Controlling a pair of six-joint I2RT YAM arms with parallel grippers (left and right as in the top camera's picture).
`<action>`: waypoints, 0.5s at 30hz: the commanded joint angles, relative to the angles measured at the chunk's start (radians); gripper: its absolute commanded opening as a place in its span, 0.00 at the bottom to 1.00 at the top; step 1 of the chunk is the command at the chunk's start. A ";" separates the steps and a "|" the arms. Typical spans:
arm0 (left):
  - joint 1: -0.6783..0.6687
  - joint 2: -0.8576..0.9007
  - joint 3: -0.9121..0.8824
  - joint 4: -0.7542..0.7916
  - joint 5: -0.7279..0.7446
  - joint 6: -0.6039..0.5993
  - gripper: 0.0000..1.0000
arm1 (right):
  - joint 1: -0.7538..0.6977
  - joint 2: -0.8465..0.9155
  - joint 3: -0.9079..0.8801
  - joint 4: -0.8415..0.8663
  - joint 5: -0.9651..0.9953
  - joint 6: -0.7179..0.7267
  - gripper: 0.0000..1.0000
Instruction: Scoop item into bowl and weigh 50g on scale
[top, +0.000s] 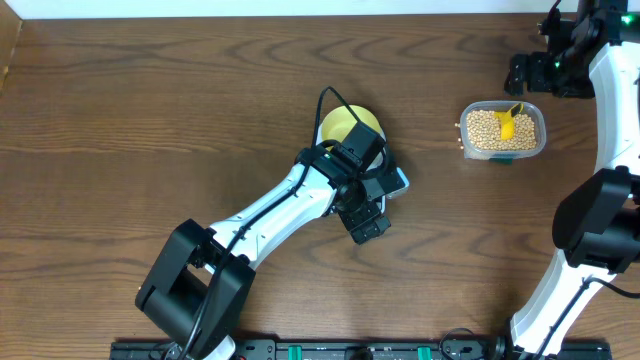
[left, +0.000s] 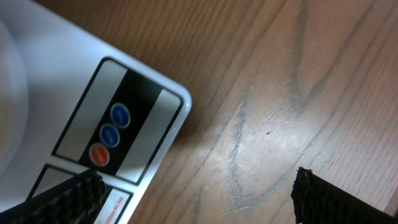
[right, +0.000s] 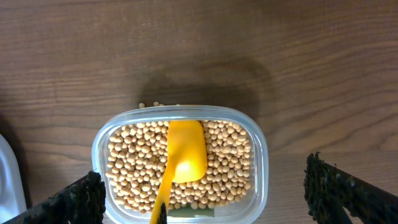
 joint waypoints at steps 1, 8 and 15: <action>-0.002 0.031 0.018 -0.005 0.040 0.031 0.98 | 0.001 0.003 0.014 -0.001 0.001 0.000 0.99; 0.002 0.077 0.048 -0.044 0.049 0.035 0.98 | 0.001 0.003 0.014 -0.001 0.001 0.000 0.99; 0.000 0.119 0.080 -0.066 0.048 0.038 0.98 | 0.001 0.003 0.014 -0.001 0.001 0.000 0.99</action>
